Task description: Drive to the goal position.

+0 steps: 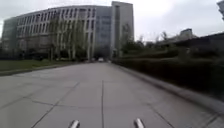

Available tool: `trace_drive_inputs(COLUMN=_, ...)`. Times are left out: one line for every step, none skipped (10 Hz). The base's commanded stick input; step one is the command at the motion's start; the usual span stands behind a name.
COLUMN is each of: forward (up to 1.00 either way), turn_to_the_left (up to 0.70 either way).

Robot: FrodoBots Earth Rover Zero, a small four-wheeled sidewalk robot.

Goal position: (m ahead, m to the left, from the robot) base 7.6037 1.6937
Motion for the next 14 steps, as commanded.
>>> trace_drive_inputs(forward=0.85, turn_to_the_left=0.00)
trace_drive_inputs(forward=0.85, turn_to_the_left=0.00)
trace_drive_inputs(forward=0.85, turn_to_the_left=0.00)
trace_drive_inputs(forward=0.85, turn_to_the_left=0.00)
trace_drive_inputs(forward=0.85, turn_to_the_left=0.00)
trace_drive_inputs(forward=0.85, turn_to_the_left=0.00)
trace_drive_inputs(forward=0.85, turn_to_the_left=0.00)
trace_drive_inputs(forward=0.85, turn_to_the_left=0.00)
trace_drive_inputs(forward=0.85, turn_to_the_left=0.00)
trace_drive_inputs(forward=0.85, turn_to_the_left=0.00)
trace_drive_inputs(forward=0.85, turn_to_the_left=0.00)
trace_drive_inputs(forward=0.85, turn_to_the_left=0.00)
trace_drive_inputs(forward=0.85, turn_to_the_left=0.00)
trace_drive_inputs(forward=0.85, turn_to_the_left=0.00)
